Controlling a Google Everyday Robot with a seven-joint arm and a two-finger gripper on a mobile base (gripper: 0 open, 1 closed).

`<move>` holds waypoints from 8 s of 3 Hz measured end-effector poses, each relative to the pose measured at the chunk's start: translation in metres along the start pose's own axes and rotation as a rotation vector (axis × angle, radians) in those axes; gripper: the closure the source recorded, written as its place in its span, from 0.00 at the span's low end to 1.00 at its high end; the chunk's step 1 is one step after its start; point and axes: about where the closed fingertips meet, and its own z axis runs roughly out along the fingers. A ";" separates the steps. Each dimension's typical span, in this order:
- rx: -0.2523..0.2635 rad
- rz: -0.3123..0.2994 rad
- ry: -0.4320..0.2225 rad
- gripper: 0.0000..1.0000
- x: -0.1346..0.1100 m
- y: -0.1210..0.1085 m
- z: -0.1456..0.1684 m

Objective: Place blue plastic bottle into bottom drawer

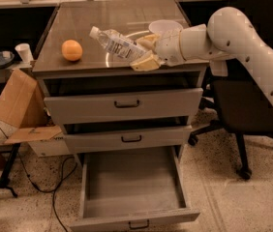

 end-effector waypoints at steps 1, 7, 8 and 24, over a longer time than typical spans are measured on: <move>0.000 0.000 0.000 1.00 0.000 0.000 0.000; -0.421 0.344 0.054 1.00 0.242 0.302 0.056; -0.368 0.343 0.069 1.00 0.248 0.294 0.066; -0.268 0.924 0.393 0.04 0.504 0.338 0.322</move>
Offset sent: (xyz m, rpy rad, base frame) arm -0.0352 -0.0428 -0.0225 0.0927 0.0622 0.0624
